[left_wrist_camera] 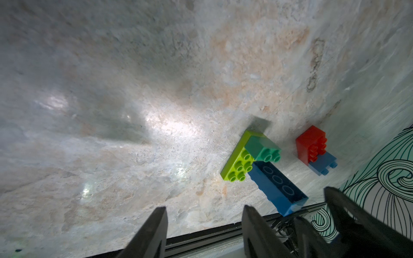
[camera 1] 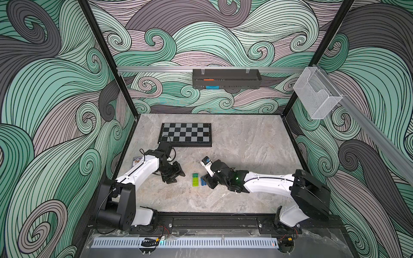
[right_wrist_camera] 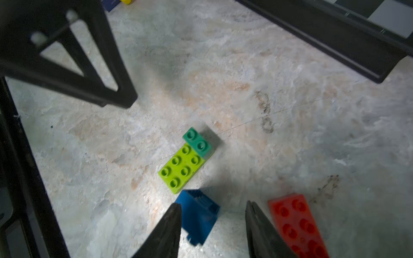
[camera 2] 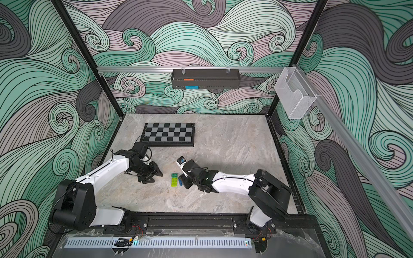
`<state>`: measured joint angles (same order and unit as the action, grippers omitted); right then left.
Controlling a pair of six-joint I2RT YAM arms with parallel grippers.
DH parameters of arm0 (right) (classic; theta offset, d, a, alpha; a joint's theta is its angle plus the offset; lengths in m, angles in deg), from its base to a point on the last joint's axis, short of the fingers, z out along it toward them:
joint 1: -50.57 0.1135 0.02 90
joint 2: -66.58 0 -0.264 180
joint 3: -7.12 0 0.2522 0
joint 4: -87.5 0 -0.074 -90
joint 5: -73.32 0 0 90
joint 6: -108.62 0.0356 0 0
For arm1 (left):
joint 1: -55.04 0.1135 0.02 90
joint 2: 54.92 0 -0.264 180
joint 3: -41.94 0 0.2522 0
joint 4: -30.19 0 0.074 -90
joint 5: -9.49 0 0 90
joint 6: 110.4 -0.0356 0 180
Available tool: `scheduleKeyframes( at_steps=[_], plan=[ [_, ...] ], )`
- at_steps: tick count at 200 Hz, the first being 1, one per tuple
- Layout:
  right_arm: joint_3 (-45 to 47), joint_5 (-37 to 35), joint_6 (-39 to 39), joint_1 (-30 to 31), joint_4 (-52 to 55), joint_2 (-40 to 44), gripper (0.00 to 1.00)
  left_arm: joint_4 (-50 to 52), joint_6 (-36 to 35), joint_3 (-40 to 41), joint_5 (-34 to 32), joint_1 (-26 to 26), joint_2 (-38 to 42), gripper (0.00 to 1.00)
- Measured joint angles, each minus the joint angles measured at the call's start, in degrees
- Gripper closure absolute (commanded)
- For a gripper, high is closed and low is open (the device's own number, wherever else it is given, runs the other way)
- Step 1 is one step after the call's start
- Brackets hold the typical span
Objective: Assemble the number 5 with lego
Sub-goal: Pick up the lego brick from the center of the board.
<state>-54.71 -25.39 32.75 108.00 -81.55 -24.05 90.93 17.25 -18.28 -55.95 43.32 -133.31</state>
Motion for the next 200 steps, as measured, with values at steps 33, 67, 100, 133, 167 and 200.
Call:
scheduleKeyframes(
  at_steps=[33,67,100,133,167,200],
  plan=[
    [-5.6,0.3,-1.6,-2.7,2.1,-4.0,0.51,0.0,0.0,0.8,-0.1,0.0,0.6,0.43],
    [-5.8,2.1,-3.0,-2.4,3.9,-4.2,0.44,-0.1,0.0,0.9,-0.1,0.0,0.6,0.43],
    [-1.8,3.1,-4.9,-0.3,5.0,2.0,0.42,-0.1,0.0,0.9,-0.1,0.0,0.7,0.43],
    [1.1,4.3,-5.6,1.8,5.7,5.7,0.42,-0.3,0.0,0.9,-0.1,0.0,0.6,0.43],
    [1.6,5.3,-5.7,1.9,6.0,3.6,0.43,-0.3,0.0,0.9,-0.1,0.0,0.6,0.43],
    [0.9,5.8,-5.8,1.0,6.6,-0.7,0.44,-0.3,0.0,0.9,-0.1,0.0,0.6,0.43]
  ],
)
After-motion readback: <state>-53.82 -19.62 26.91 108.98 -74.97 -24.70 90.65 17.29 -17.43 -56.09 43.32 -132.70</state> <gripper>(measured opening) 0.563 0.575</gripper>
